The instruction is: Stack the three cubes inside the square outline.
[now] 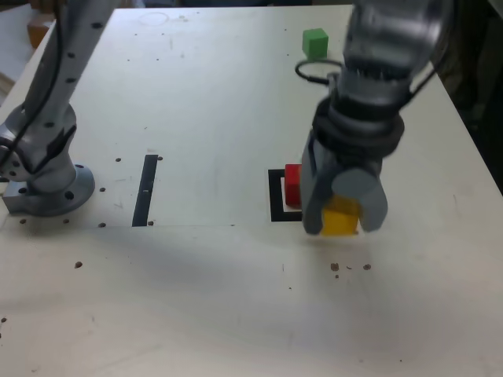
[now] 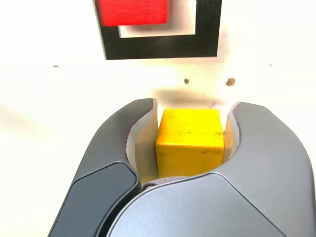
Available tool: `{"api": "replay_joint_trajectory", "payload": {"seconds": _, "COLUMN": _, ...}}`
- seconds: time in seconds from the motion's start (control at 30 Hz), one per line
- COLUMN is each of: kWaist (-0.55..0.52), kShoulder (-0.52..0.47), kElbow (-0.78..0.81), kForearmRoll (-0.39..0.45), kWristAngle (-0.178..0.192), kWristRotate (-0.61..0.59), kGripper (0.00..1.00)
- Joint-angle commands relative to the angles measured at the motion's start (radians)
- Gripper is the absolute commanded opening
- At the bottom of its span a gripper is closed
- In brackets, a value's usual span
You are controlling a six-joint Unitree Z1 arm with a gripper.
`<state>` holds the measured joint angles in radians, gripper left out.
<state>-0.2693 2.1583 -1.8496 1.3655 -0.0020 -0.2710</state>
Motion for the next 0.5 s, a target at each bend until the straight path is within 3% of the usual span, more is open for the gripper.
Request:
{"api": "replay_joint_trajectory", "payload": {"seconds": 0.0, "kWaist": 0.004, "kShoulder": -0.027, "kElbow": 0.002, "kForearmRoll": 0.009, "kWristAngle": 0.002, "kWristRotate": 0.017, "kGripper": 0.22}}
{"api": "replay_joint_trajectory", "payload": {"seconds": 0.3, "kWaist": 0.081, "kShoulder": -0.090, "kElbow": 0.069, "kForearmRoll": 0.035, "kWristAngle": 0.001, "kWristRotate": 0.136, "kGripper": 0.22}}
{"api": "replay_joint_trajectory", "payload": {"seconds": 0.47, "kWaist": 0.134, "kShoulder": -0.102, "kElbow": 0.107, "kForearmRoll": 0.033, "kWristAngle": 0.025, "kWristRotate": 0.190, "kGripper": 0.22}}
